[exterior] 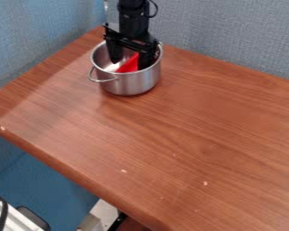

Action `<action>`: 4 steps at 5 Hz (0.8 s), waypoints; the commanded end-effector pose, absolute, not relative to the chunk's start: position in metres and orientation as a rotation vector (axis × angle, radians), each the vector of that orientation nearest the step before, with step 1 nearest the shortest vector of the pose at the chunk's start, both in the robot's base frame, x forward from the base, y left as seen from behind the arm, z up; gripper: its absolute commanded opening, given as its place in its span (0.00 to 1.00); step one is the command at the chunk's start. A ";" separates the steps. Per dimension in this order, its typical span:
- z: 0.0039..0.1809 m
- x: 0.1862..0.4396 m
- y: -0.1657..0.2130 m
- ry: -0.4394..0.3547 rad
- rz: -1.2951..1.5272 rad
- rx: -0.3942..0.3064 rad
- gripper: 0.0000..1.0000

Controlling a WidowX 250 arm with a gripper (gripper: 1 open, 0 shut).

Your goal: Put the red object in the metal pot

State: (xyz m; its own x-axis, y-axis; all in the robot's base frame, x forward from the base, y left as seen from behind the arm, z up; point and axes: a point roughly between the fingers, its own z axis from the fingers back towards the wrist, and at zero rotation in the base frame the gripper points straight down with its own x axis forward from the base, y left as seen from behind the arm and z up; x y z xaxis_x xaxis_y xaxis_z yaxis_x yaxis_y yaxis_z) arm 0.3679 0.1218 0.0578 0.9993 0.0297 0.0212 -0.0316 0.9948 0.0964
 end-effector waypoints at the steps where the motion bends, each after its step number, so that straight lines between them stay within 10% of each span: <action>1: 0.110 0.376 0.132 -0.150 0.062 0.113 1.00; 4: 0.140 0.372 0.135 -0.193 0.014 0.121 1.00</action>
